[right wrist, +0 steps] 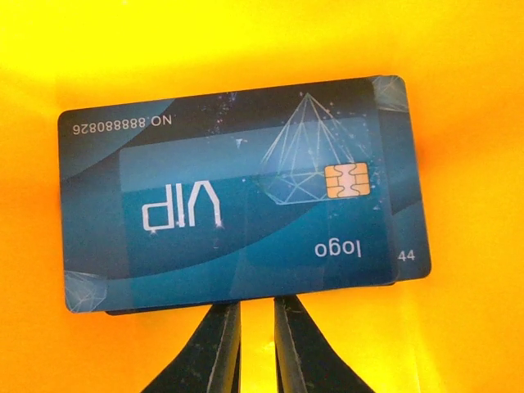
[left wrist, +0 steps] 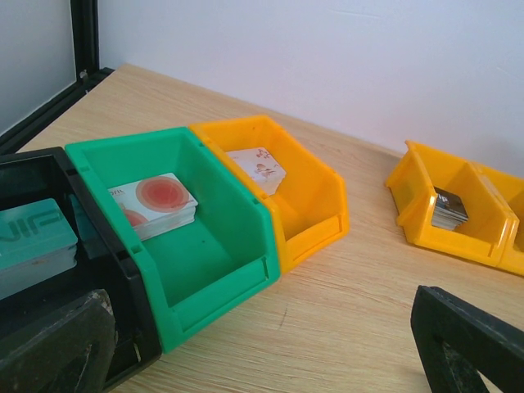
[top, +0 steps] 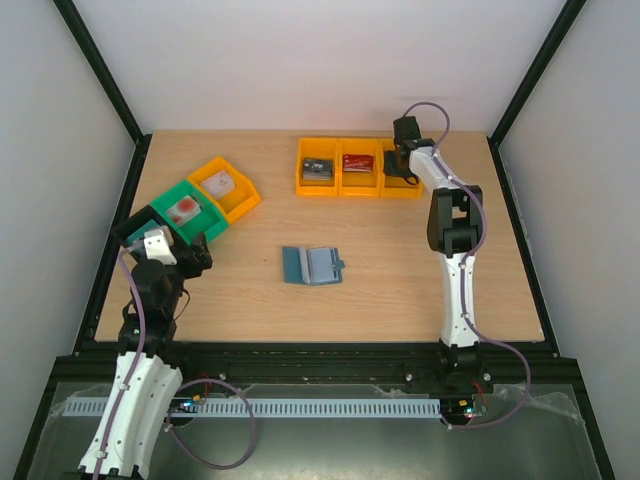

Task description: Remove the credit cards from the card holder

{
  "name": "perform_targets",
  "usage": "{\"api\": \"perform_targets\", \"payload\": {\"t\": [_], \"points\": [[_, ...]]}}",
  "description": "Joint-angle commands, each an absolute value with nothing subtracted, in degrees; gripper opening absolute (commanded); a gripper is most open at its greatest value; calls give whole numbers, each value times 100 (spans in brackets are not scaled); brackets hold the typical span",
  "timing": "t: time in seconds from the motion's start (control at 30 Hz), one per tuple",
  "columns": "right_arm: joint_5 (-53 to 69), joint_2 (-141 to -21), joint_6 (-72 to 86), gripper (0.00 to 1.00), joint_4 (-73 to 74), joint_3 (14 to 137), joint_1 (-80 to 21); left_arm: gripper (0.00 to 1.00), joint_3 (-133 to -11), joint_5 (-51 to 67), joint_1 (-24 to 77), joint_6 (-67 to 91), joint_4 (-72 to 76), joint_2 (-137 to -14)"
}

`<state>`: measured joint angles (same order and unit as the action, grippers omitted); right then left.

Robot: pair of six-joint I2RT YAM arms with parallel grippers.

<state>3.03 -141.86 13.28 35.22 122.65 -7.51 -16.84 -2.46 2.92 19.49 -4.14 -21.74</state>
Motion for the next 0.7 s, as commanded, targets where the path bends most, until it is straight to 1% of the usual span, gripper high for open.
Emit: {"api": "perform_targets", "payload": {"t": [0.0,0.13,0.23,0.37,0.43,0.53,0.6,0.67], "points": [[107,-13962,1368,12,3457,12375,-743,99,-1619,-193,263,1946,-229,-2171],[400,-13446,1378,12,3441,11814,-766,99,-1670,27,268,1760,-160,-2208],[439,-12621,1435,12,3192,11110,-870,99,-1724,390,317,1772,-3,-2299],[619,-11152,1654,14,2459,9590,-1292,99,-1917,876,373,2693,324,-2698],[841,-10385,1853,17,1933,8579,-1636,99,-1989,1339,449,3328,477,-3021],[1546,-9609,2220,20,1256,7224,-2141,99,-1895,1947,798,4230,723,-3751],[2055,-9347,2346,21,1030,6592,-2478,99,-1846,1943,1192,4273,823,-4296],[2293,-9267,2279,24,1128,6244,-2828,99,-1898,1887,1665,3972,790,-4895]]}}
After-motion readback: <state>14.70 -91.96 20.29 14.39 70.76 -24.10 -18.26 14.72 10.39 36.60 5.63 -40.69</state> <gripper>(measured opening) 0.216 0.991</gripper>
